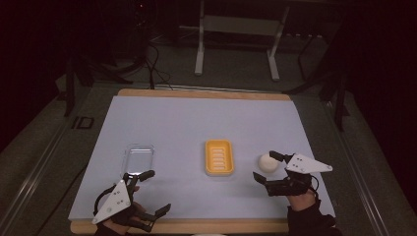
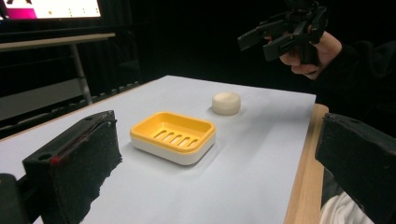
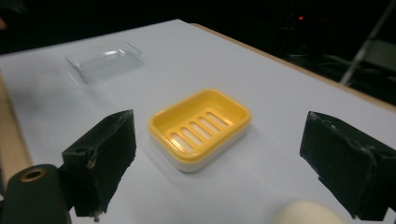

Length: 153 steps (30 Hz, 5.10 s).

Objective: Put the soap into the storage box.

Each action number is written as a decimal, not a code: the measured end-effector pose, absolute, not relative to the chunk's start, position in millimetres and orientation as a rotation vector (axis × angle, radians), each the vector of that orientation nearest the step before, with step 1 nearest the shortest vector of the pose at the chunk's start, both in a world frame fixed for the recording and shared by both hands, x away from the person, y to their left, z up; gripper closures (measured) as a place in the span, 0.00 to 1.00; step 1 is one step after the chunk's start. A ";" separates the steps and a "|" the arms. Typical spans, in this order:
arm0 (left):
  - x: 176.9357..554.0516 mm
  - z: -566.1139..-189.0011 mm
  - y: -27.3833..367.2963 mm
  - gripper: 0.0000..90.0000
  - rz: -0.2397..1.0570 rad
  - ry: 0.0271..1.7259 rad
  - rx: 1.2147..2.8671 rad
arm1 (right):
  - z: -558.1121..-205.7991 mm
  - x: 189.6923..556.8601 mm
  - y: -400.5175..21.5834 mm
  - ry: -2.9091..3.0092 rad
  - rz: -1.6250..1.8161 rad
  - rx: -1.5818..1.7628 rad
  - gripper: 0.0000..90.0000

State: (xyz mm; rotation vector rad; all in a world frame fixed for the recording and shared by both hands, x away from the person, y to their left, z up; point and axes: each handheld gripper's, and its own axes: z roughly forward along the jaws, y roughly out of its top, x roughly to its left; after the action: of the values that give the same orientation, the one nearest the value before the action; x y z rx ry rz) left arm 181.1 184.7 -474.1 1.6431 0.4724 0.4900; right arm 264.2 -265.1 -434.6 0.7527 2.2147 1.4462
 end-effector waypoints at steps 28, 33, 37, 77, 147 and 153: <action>177.9 -474.7 185.7 0.00 0.497 0.480 1.665 | -417.8 277.2 -246.2 2.642 1.271 0.334 0.11; 177.8 -475.1 184.9 0.00 0.497 0.480 1.671 | -416.7 276.8 -244.6 2.688 1.186 0.302 0.11; 178.1 -475.4 184.3 0.00 0.494 0.475 1.679 | -415.3 278.1 -243.4 2.752 1.110 0.288 0.11; 179.9 -477.5 182.3 0.00 0.463 0.465 1.703 | -441.3 300.2 -235.6 3.207 0.369 0.297 0.11; 179.9 -478.9 179.3 0.00 0.429 0.445 1.721 | -474.8 393.4 -298.1 3.053 0.361 0.436 0.14; 180.0 -478.9 179.3 0.00 0.427 0.445 1.721 | -481.5 396.5 -291.8 3.039 0.409 0.398 0.15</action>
State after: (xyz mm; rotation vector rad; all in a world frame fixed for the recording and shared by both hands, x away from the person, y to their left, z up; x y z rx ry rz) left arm 180.0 179.3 -478.9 1.7210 0.4451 0.4273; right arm 396.5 -291.8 -481.5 0.3985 3.0387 0.4092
